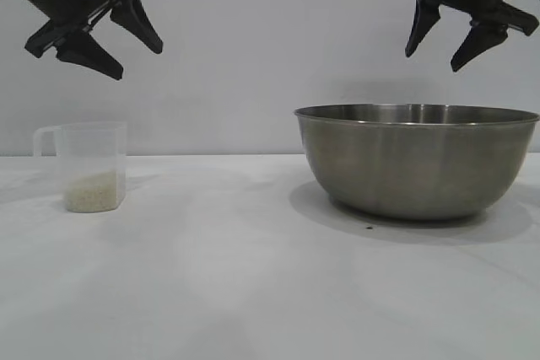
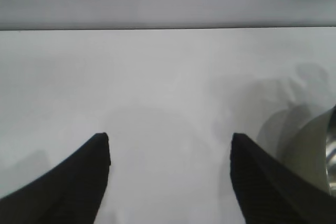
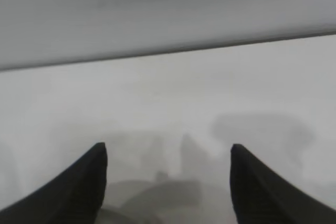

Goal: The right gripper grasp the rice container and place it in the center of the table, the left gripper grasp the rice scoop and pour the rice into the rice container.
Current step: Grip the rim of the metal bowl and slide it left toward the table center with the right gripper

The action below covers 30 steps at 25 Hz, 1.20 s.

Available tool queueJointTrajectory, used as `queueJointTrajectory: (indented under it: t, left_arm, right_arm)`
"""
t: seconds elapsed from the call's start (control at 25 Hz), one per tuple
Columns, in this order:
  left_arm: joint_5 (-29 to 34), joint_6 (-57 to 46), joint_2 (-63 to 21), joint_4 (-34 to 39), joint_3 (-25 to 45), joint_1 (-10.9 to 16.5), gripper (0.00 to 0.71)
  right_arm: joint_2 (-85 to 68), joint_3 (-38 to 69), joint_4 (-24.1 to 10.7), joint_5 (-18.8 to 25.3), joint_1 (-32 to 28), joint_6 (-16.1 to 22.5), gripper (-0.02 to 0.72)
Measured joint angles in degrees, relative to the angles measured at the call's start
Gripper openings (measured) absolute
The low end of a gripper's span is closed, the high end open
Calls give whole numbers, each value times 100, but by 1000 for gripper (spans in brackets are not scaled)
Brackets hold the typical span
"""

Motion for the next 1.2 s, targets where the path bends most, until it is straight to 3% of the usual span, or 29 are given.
queueJointTrajectory:
  t: [0.24,0.48,0.6,0.88,1.2]
  left_arm:
    - [21,0,0,0,0,0,430]
    - [32,0,0,0,0,0,430]
    - [43,0,0,0,0,0,430]
    - [43,0,0,0,0,0,430]
    - [43,18,0,0,0,0,430]
  right_arm:
    - [0,-333,-425,1487,0,44,425]
    - [0,-341,-1358,2359,0,528,425]
    - [0,-341,-1440,2464,-4,584,425]
    - [191,-219,-1111,2486,-4,578,425]
    - [579,-106,-1100,2475,-4,578,425]
